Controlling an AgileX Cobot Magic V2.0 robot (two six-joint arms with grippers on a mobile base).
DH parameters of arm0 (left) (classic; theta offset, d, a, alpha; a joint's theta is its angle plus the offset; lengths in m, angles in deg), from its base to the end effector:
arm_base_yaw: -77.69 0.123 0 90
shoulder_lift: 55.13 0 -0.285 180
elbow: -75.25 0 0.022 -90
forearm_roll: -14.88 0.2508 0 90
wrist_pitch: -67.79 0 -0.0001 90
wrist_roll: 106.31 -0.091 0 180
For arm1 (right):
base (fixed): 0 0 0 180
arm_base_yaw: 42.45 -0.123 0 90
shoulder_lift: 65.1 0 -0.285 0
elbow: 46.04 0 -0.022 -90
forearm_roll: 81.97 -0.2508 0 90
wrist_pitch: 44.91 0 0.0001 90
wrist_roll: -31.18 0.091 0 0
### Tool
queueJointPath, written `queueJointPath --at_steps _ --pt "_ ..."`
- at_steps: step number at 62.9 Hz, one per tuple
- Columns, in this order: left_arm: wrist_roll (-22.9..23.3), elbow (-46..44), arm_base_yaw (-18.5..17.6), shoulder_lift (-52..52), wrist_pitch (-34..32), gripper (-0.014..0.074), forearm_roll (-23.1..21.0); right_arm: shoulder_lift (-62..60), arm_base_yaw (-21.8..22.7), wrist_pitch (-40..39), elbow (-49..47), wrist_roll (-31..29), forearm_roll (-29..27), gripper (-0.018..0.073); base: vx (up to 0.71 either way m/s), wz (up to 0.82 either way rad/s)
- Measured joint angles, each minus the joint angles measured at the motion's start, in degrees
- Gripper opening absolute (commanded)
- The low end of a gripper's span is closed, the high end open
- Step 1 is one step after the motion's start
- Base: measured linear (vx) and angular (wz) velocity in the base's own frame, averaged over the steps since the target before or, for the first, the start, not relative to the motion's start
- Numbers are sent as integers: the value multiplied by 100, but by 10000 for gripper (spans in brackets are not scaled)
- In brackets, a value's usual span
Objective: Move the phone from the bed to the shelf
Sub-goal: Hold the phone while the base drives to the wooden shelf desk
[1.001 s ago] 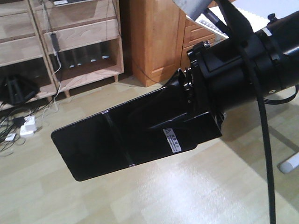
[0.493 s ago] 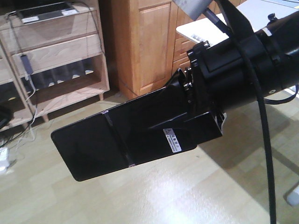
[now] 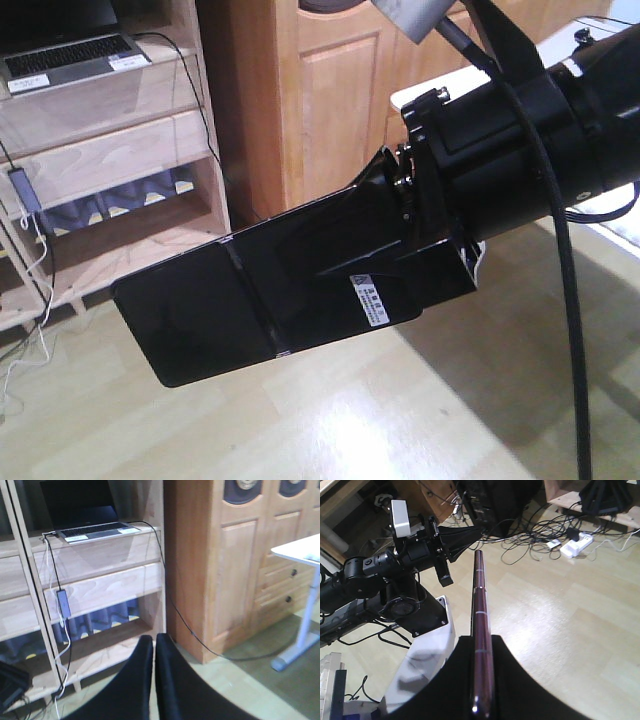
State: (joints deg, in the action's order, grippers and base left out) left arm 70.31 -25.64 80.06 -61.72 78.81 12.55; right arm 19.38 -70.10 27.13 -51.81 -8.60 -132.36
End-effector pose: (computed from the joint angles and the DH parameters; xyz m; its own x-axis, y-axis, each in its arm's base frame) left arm 0.0557 0.0016 0.1857 -0.1174 0.0142 -0.9930 -0.0314 0.9993 0.0180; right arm 0.1927 0.1763 0.4287 -0.4188 -0.4738 -0.7747 -0.9075 0.2493 0.3381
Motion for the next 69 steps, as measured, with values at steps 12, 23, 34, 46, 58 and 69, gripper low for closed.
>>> queueJointPath --at_steps 12,23,34,46,58,69 --pt "0 0 0 0 0 1 0 0 0 0 0 0 0 -2 50 16" --pt "0 0 0 0 0 1 0 0 0 0 0 0 0 -2 49 20" --pt "0 0 0 0 0 1 0 0 0 0 0 0 0 -2 46 21" --pt "0 0 0 0 0 1 0 0 0 0 0 0 0 -2 44 24" --pt "0 0 0 0 0 1 0 0 0 0 0 0 0 -2 41 29" --pt "0 0 0 0 0 1 0 0 0 0 0 0 0 -2 38 34"
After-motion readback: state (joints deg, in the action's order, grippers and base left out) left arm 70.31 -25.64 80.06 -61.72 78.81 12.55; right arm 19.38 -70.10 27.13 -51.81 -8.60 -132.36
